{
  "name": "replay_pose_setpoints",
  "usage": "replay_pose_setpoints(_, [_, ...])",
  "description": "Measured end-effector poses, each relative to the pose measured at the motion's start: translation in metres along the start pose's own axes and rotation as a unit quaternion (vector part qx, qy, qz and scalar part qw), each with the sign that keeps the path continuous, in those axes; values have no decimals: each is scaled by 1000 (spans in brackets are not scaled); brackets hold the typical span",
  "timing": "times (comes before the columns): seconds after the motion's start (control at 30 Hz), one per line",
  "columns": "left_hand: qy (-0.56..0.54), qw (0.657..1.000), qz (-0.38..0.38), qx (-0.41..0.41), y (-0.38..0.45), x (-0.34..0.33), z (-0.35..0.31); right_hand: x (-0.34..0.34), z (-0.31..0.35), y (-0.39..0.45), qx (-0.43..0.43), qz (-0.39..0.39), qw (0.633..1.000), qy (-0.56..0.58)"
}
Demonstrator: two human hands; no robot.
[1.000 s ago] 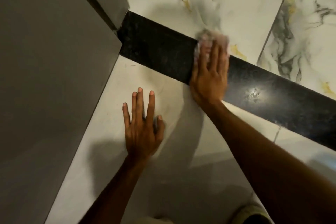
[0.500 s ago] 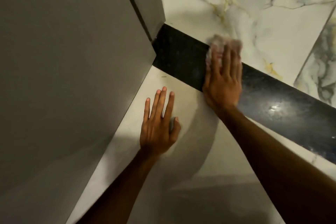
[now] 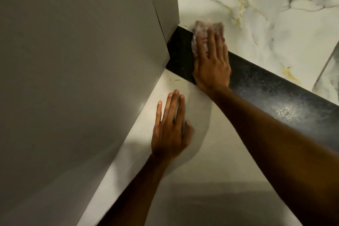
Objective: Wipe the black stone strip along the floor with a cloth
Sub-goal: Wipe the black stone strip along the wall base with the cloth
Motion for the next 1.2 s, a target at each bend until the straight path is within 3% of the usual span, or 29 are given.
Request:
replay_pose_setpoints(0.1, [-5, 1000, 5, 1, -2, -2, 2, 2, 13, -18, 64, -12, 998, 6])
replay_pose_setpoints(0.2, [11, 1000, -15, -7, -1, 10, -6, 17, -25, -114, 72, -38, 997, 15])
replay_pose_setpoints(0.3, [16, 1000, -14, -2, 0, 15, -15, 36, -106, -183, -43, -45, 998, -8])
replay_pose_setpoints(0.43, [48, 998, -8, -35, -4, 8, -17, 50, -176, -140, -212, -70, 975, -14])
replay_pose_setpoints(0.53, [66, 994, 38, -77, -10, -6, -24, 35, -158, -116, -154, -63, 986, 3])
replay_pose_setpoints(0.67, [86, 979, 111, -151, -27, -25, -75, 30, -156, -209, -71, -63, 995, 13])
replay_pose_setpoints(0.8, [74, 948, 179, -253, -48, -53, -138, 55, -228, -286, -186, -130, 974, -20])
replay_pose_setpoints(0.93, [56, 922, 191, -333, -57, -82, -191, 77, -294, -248, -315, -145, 937, -36])
replay_pose_setpoints(1.0, [49, 914, 195, -353, -57, -92, -211, 77, -303, -223, -324, -141, 935, -14])
replay_pose_setpoints(1.07, [55, 910, 197, -361, -56, -96, -222, 70, -294, -225, -280, -131, 951, -6])
replay_pose_setpoints(1.13, [67, 906, 202, -365, -55, -96, -230, 66, -285, -262, -237, -127, 963, 2])
replay_pose_setpoints(1.2, [73, 905, 206, -364, -55, -94, -233, 65, -291, -314, -265, -106, 958, -15])
Point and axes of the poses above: each hand's wrist, its own y-axis towards the middle knuckle, its own x-axis out of the back of the hand, z = x × y, the point moved 6 cm from there along y, towards the middle knuckle, and after that the axes turned 1 degree about -x, right-handed, at the moved point
